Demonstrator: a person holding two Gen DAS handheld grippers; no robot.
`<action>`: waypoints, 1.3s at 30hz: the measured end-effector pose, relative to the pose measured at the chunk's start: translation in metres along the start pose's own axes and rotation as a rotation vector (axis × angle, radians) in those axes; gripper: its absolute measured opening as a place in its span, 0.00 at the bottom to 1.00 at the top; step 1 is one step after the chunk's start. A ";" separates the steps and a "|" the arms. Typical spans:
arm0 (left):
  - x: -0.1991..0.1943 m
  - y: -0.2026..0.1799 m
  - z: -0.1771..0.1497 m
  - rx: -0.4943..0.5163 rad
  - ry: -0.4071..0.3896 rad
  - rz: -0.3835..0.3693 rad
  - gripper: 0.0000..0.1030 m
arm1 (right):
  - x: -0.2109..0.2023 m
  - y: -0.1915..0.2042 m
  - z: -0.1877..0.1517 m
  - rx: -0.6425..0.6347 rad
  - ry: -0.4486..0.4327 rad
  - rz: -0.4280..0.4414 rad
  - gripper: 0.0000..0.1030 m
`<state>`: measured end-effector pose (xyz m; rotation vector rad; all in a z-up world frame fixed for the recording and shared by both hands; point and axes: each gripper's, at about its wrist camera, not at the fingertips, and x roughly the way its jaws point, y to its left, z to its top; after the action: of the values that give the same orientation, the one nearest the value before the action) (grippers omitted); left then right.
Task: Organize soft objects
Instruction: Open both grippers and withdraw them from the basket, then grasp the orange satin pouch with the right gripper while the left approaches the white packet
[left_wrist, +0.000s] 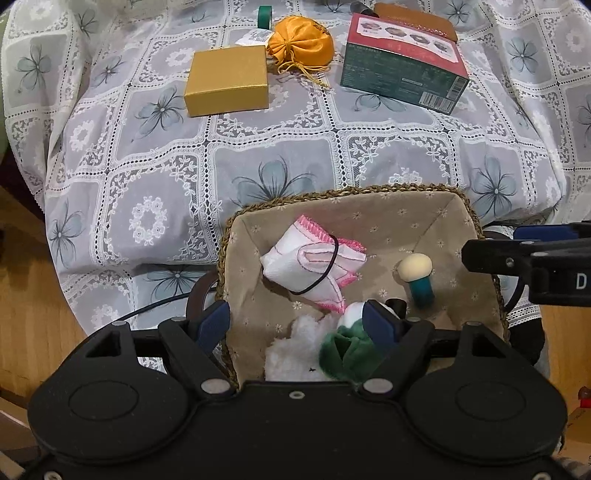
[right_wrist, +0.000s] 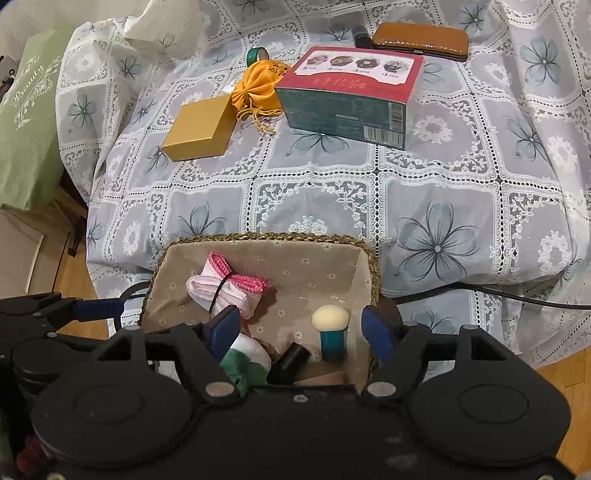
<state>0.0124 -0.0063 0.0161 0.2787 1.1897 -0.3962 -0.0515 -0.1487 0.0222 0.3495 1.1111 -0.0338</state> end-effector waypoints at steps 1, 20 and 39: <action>0.000 -0.001 0.001 0.003 0.001 0.000 0.73 | 0.000 -0.001 0.000 0.001 -0.001 0.002 0.70; -0.003 0.007 0.043 0.037 -0.051 0.060 0.73 | -0.006 0.010 0.036 -0.061 -0.051 0.086 0.73; 0.001 0.048 0.127 -0.014 -0.235 0.118 0.75 | 0.011 0.023 0.158 -0.213 -0.303 0.004 0.79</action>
<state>0.1402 -0.0156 0.0596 0.2804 0.9406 -0.3082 0.0958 -0.1718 0.0804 0.1492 0.8047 0.0345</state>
